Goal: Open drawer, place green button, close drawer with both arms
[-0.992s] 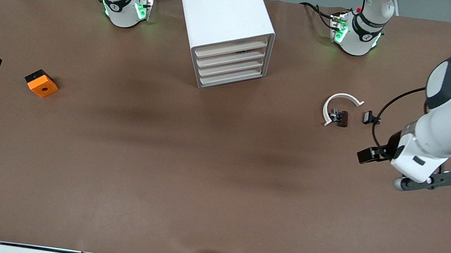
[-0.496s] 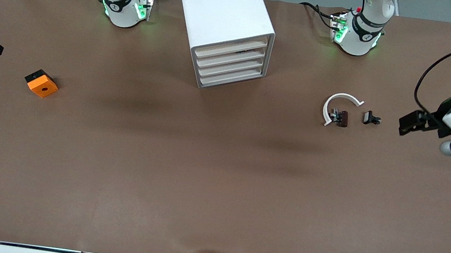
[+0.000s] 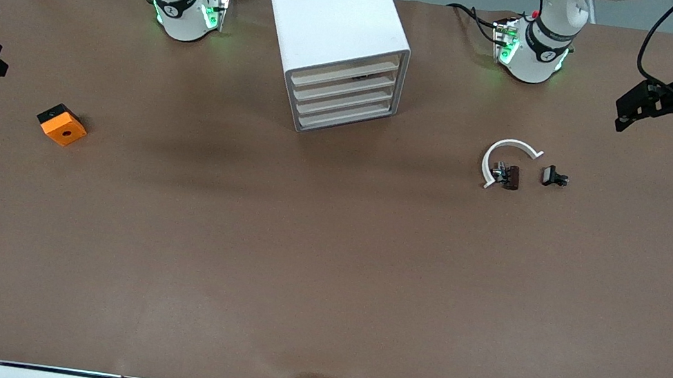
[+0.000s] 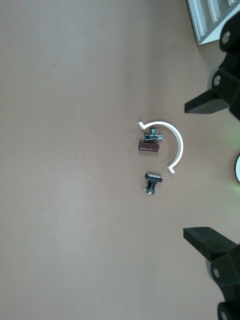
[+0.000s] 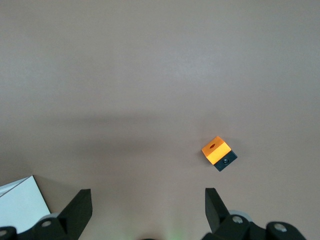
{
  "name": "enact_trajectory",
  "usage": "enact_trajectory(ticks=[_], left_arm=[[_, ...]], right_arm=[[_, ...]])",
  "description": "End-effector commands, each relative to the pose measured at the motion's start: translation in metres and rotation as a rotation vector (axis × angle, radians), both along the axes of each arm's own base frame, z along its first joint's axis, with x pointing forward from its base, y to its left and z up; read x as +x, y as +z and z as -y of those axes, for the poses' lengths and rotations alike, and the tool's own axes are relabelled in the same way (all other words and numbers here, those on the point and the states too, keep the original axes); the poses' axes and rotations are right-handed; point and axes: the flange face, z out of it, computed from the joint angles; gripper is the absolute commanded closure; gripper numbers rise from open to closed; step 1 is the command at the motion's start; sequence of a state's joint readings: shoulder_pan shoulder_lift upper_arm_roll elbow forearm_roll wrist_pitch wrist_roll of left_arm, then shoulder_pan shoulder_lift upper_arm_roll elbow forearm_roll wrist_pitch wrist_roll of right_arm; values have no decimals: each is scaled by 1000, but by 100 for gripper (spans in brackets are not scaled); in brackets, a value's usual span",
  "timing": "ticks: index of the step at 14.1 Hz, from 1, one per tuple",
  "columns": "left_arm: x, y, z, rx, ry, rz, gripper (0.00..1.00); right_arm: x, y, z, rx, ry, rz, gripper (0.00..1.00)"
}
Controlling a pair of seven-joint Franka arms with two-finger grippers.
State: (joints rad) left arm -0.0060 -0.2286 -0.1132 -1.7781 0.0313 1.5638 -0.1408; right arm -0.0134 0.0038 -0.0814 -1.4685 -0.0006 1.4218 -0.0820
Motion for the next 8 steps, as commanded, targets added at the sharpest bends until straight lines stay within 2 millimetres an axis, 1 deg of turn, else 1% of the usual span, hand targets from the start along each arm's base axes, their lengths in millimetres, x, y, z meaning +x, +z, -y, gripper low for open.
enact_trajectory(ticks=[1, 4, 5, 7, 8], left_arm=[[-6, 1, -4, -18, -4, 2, 0], [-1, 3, -9, -47, 0, 5, 0], [6, 3, -9, -50, -2, 2, 0], [16, 2, -11, -52, 11, -9, 0], [16, 0, -14, -52, 10, -19, 0]], right_arm=[[-14, 11, 6, 22, -23, 19, 0], [-18, 16, 1, 22, -22, 34, 0], [-20, 17, 1, 22, -22, 37, 0], [-25, 17, 1, 23, -22, 46, 0], [-28, 13, 1, 24, -22, 58, 0]])
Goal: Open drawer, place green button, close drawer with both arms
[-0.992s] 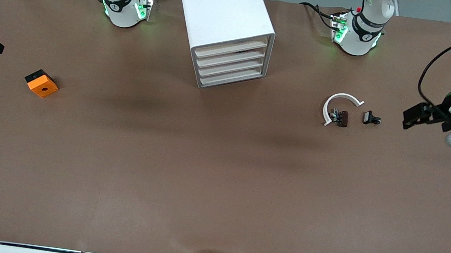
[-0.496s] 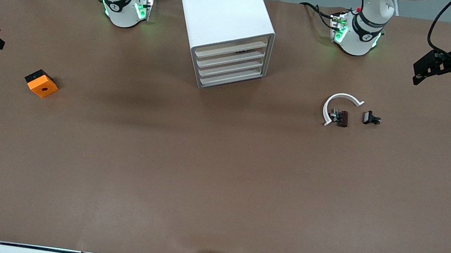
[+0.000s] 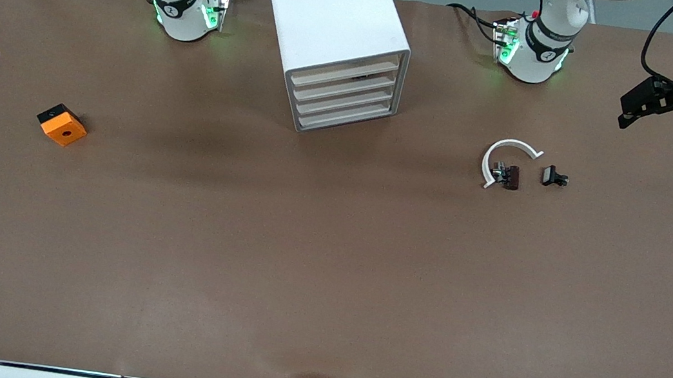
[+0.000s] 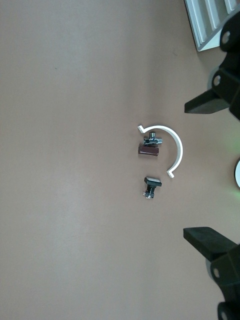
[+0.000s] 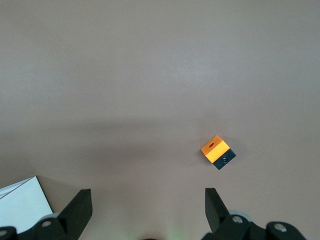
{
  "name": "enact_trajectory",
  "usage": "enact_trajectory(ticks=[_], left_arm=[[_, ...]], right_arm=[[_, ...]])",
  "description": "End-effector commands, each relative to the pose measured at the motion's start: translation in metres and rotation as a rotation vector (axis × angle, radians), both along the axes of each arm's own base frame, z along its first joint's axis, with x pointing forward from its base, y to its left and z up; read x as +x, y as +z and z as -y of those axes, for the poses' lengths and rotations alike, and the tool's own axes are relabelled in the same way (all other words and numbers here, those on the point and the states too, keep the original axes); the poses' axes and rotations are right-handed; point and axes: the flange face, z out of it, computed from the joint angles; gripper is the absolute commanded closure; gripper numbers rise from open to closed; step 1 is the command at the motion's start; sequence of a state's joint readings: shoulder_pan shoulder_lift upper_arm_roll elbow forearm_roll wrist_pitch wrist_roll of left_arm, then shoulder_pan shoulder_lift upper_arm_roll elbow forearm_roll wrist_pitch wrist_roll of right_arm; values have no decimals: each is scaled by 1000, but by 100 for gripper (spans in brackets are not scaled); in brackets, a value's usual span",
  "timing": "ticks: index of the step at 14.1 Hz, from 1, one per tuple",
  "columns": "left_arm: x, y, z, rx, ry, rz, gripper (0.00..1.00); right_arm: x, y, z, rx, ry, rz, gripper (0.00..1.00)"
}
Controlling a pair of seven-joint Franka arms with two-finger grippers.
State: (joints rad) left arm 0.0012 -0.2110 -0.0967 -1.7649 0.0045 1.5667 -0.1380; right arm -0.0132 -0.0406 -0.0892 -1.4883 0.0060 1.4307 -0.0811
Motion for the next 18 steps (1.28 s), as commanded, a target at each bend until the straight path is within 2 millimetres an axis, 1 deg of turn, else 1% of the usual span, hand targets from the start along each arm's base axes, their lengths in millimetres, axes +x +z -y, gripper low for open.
enact_trajectory(ticks=[1, 2, 10, 12, 13, 18], left_arm=[[13, 1, -6, -13, -2, -17, 0], [14, 0, -7, -9, 3, -18, 0], [10, 1, -6, -5, 28, -42, 0], [9, 1, -8, -3, 34, -45, 0], [9, 1, -9, -3, 36, -49, 0], [7, 2, -10, 3, 40, -59, 0]], right_arm=[[-21, -1, -2, 17, -14, 44, 0], [-23, -2, -1, 18, -16, 47, 0], [-22, 1, -5, 20, -11, 55, 0], [-24, 3, -4, 41, -43, 53, 0], [-25, 7, -4, 41, -78, 55, 0], [-27, 8, -3, 33, -63, 40, 0]])
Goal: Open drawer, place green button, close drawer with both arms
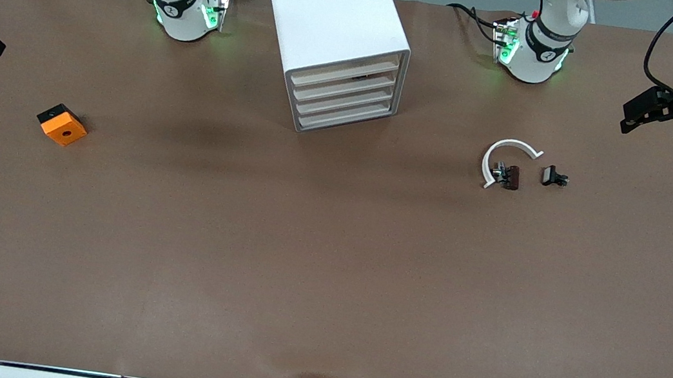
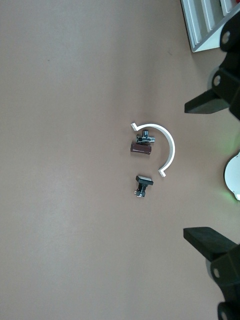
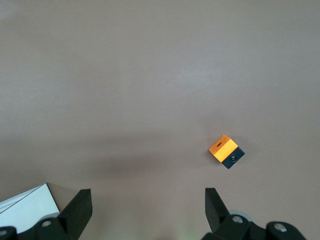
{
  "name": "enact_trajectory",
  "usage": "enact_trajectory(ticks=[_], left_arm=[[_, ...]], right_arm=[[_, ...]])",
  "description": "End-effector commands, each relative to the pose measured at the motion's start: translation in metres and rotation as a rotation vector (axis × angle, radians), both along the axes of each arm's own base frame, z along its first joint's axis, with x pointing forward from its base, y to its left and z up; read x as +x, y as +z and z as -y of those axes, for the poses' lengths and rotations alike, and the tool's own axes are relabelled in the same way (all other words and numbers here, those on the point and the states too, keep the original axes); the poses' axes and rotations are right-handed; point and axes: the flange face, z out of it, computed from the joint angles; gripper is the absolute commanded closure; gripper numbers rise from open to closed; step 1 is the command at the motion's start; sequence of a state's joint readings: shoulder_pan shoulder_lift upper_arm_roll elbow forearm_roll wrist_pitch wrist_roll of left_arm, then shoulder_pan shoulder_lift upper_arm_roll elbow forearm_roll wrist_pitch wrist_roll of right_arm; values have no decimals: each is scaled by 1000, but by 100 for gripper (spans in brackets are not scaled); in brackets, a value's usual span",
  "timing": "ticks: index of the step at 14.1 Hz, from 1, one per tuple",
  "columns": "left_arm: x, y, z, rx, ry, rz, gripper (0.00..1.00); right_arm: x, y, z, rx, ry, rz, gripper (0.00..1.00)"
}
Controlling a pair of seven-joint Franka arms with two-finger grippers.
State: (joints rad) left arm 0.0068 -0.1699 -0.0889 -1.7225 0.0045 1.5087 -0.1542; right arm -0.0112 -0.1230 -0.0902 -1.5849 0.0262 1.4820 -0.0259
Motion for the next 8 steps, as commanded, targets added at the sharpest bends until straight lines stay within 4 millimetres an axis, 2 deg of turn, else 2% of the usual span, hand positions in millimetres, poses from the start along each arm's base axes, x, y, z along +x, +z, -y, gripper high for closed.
enact_trajectory(ticks=[1, 3, 8], left_arm=[[-1, 7, -5, 2, 12, -3, 0], [0, 7, -11, 3, 25, -5, 0], [0, 7, -14, 3, 28, -5, 0]], right_arm=[[-8, 5, 3, 8, 5, -6, 0], [-10, 6, 14, 6, 48, -3, 0], [-10, 4, 7, 7, 27, -18, 0]])
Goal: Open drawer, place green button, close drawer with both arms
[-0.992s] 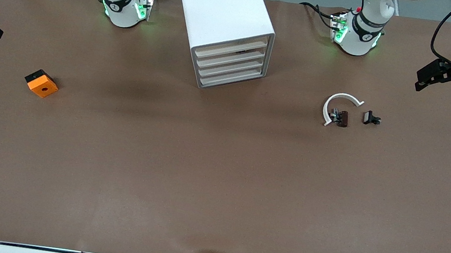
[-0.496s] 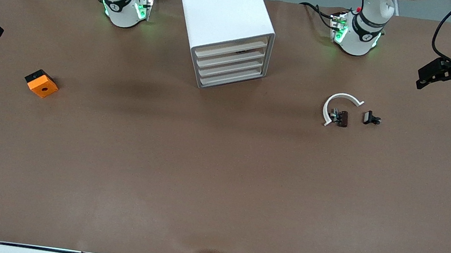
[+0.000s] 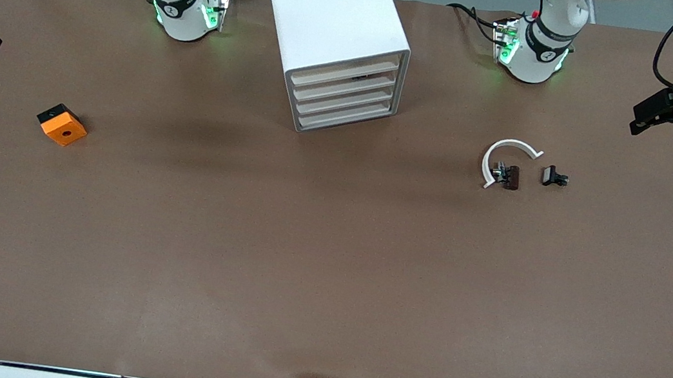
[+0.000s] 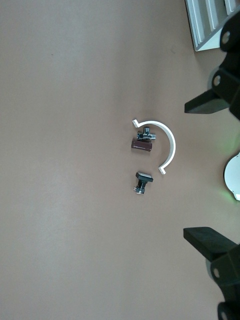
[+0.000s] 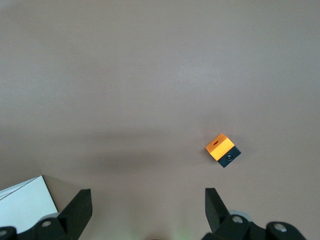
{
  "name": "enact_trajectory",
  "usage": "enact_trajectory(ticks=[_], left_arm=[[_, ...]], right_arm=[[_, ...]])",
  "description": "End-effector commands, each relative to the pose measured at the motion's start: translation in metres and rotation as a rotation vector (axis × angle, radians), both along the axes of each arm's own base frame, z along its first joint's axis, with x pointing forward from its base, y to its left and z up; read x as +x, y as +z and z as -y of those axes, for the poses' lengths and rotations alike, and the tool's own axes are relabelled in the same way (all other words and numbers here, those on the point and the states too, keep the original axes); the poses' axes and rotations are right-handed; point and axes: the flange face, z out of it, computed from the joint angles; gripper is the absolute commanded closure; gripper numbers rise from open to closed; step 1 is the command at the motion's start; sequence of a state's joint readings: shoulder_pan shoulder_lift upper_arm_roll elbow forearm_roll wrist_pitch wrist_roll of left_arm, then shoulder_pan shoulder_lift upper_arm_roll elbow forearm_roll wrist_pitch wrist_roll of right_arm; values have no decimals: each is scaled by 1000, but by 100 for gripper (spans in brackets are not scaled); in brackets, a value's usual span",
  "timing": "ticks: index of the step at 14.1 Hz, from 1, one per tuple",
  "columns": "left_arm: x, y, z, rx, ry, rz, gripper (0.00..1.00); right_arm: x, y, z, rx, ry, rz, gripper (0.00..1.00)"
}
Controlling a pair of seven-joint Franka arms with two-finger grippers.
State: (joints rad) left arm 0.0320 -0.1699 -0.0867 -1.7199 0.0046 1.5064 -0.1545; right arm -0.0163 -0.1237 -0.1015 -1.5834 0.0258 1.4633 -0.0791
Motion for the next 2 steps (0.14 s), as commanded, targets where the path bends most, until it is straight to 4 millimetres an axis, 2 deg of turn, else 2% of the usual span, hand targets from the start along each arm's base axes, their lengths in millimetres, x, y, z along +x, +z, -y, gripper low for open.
enact_trajectory(ticks=[1, 2], left_arm=[[-1, 8, -1, 3, -1, -1, 0], [0, 9, -1, 3, 0, 1, 0]], right_arm=[[-7, 5, -5, 5, -25, -3, 0], [-6, 5, -10, 5, -25, -5, 0]])
